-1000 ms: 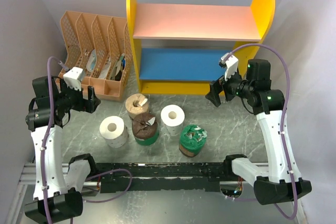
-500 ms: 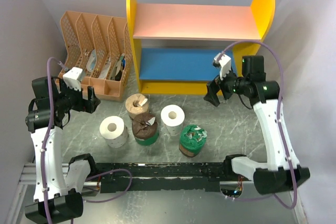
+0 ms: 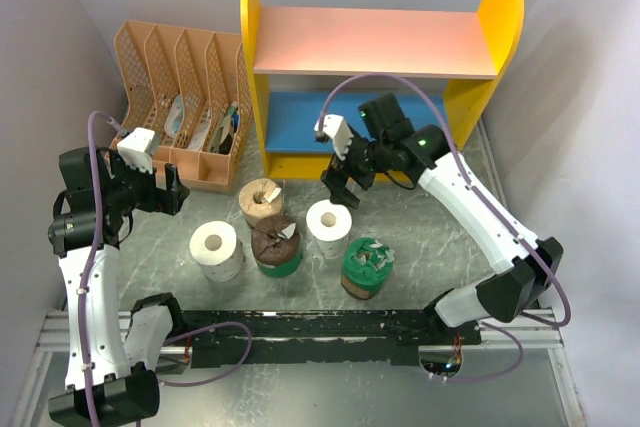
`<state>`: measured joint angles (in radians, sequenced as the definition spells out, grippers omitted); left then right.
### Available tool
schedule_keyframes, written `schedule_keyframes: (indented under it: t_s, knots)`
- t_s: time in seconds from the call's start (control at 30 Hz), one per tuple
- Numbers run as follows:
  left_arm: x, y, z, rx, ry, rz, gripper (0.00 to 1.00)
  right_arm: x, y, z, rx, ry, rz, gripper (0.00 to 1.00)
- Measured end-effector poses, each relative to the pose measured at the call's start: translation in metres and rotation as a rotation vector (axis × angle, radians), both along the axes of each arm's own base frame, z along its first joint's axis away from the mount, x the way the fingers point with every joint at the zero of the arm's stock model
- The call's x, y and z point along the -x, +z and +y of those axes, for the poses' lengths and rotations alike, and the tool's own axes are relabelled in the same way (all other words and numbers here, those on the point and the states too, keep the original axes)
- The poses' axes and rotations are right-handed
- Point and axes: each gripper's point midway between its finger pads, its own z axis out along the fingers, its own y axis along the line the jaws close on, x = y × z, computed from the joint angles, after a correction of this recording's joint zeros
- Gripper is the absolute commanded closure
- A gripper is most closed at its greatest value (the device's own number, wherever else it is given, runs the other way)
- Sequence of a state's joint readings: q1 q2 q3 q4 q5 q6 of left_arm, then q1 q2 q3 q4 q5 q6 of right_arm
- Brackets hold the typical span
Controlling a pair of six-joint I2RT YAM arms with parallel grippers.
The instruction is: Place and organize the paper towels onto the shelf
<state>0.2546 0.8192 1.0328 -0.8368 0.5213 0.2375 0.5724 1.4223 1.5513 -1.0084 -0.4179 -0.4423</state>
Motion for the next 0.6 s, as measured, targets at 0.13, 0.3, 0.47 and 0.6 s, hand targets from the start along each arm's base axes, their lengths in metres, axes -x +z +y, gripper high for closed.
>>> schedule_keyframes:
  t_s: [0.13, 0.3, 0.47, 0.6]
  knots:
    - [0.000, 0.000, 0.000, 0.001, 0.004, -0.001, 0.02, 0.009, -0.026, 0.013, 0.054, 0.039, 0.037, 0.00]
    - [0.000, 0.001, 0.001, -0.001, 0.009, -0.002, 0.02, 0.011, -0.045, 0.012, 0.086, 0.034, 0.072, 0.00]
    - [0.000, 0.001, 0.002, 0.001, 0.011, -0.002, 0.02, 0.011, -0.065, 0.010, 0.113, 0.025, 0.085, 0.00]
    - [0.000, 0.000, 0.002, 0.001, 0.012, -0.002, 0.02, 0.007, -0.079, 0.009, 0.137, 0.014, 0.090, 0.00]
